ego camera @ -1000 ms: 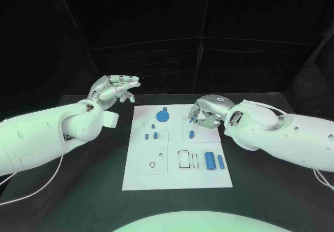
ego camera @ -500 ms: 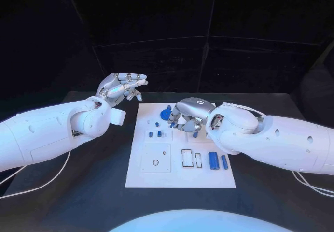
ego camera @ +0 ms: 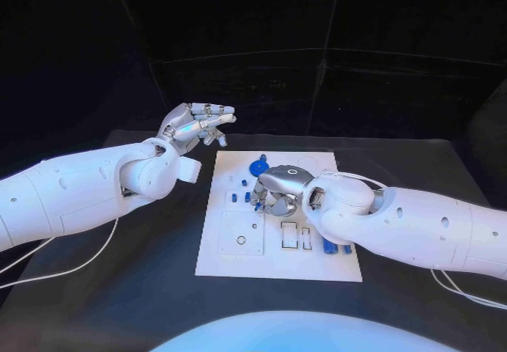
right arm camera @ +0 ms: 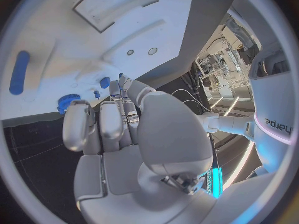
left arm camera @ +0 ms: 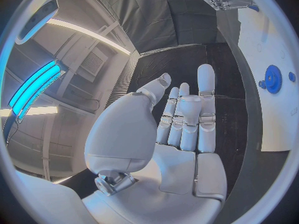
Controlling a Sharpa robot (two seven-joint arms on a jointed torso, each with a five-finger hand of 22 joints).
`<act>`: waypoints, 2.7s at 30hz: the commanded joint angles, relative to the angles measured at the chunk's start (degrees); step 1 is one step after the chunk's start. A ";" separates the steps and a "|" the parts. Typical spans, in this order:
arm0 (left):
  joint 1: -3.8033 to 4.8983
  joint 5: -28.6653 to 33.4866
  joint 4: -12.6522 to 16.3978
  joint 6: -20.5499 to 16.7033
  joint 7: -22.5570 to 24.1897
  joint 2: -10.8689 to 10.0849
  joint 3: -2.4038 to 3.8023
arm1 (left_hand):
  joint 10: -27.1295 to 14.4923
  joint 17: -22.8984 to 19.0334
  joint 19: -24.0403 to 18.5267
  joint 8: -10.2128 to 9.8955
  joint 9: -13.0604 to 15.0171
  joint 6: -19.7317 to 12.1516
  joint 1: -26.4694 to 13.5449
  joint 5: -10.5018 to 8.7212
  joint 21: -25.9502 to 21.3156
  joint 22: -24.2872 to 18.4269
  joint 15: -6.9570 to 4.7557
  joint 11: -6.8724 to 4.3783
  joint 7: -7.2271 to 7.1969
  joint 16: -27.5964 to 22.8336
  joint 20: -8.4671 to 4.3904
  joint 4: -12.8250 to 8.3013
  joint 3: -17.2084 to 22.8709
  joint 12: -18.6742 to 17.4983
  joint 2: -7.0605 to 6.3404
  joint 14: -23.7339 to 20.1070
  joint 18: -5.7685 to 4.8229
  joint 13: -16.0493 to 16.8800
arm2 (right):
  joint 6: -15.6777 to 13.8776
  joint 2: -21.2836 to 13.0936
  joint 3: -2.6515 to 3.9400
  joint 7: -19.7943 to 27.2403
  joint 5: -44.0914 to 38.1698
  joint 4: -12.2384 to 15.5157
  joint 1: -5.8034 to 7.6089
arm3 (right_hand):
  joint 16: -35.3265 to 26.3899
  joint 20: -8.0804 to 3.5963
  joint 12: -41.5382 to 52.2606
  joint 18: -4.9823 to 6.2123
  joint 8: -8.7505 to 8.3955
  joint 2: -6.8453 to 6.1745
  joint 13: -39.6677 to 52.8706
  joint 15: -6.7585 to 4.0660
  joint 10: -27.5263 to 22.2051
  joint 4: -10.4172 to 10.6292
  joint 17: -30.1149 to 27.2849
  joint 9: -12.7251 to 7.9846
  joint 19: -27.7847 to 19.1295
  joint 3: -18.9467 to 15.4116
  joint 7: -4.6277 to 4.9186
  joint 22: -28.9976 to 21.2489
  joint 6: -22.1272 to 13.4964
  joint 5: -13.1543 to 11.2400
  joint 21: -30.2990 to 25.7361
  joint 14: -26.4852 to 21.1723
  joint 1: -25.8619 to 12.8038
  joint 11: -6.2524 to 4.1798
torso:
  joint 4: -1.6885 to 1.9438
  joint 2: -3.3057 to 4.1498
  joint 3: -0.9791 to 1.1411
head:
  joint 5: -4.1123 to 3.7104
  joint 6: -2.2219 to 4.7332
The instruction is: Assemble the parts on the task board
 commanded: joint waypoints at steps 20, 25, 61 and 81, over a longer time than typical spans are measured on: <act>0.09 0.23 -0.10 0.95 0.92 0.21 0.05 | -0.25 -0.14 -0.17 0.22 0.04 -0.41 -0.25 0.07 -0.31 -0.14 -0.03 0.06 0.10 -0.42 0.30 -0.02 -0.29 0.40 0.07 -0.32 0.84 -0.01 | 3.84 1.47 -0.26 1.08 -2.44 -0.81 -1.49 | 0.11 -0.09 -0.33 -0.51 -0.26 -0.18 0.00 -0.20 -0.03 -0.02 -0.16 -0.02 0.41 0.26 0.26 0.22 -0.09 0.36 0.39 1.45 -0.94 0.36 | -0.02 -0.05 -0.02 | 0.98 -0.65; 0.09 0.23 -0.11 0.97 0.89 0.20 0.05 | -0.25 -0.14 -0.17 0.22 0.04 -0.41 -0.25 0.07 -0.31 -0.14 -0.03 0.06 0.10 -0.42 0.30 -0.02 -0.29 0.40 0.07 -0.32 0.84 -0.01 | 4.18 1.50 -0.47 1.01 -2.67 -0.82 -1.60 | 0.11 -0.09 -0.33 -0.51 -0.26 -0.18 0.00 -0.20 -0.03 -0.02 -0.16 -0.02 0.41 0.26 0.26 0.22 -0.09 0.36 0.39 1.45 -0.94 0.36 | -0.01 -0.05 0.03 | 1.00 -0.69; 0.09 0.23 -0.66 1.21 0.56 0.34 0.05 | -0.31 -0.20 -0.15 0.24 0.03 -0.45 -0.16 0.09 -0.38 -0.19 -0.04 0.06 0.11 -0.44 0.30 -0.04 -0.35 0.44 0.11 -0.35 0.84 -0.01 | 6.64 2.18 -0.66 -0.92 -4.64 -0.66 -1.77 | 0.16 0.02 -0.53 -0.50 -0.41 -0.51 -0.02 -0.12 -0.14 0.30 -0.43 -0.05 0.32 -0.02 0.26 0.23 -0.19 -0.05 0.40 1.39 -2.12 0.40 | 0.08 -0.05 -0.02 | 0.64 -0.76; 0.10 0.23 -0.52 1.45 0.22 0.10 0.05 | -0.39 -0.32 -0.13 0.26 0.03 -0.51 0.01 0.12 -0.45 -0.25 -0.05 0.07 0.11 -0.49 0.30 -0.10 -0.38 0.46 0.19 -0.41 0.85 -0.02 | 3.59 2.73 -0.81 -1.44 -5.21 -1.21 -1.90 | -0.15 1.30 -3.46 0.03 -0.96 -3.29 -1.54 1.43 -5.64 1.81 -2.09 -0.48 -1.53 -2.07 1.85 -1.83 -6.13 0.42 -1.22 0.80 -5.74 2.27 | -0.02 -0.04 0.02 | 0.70 -0.82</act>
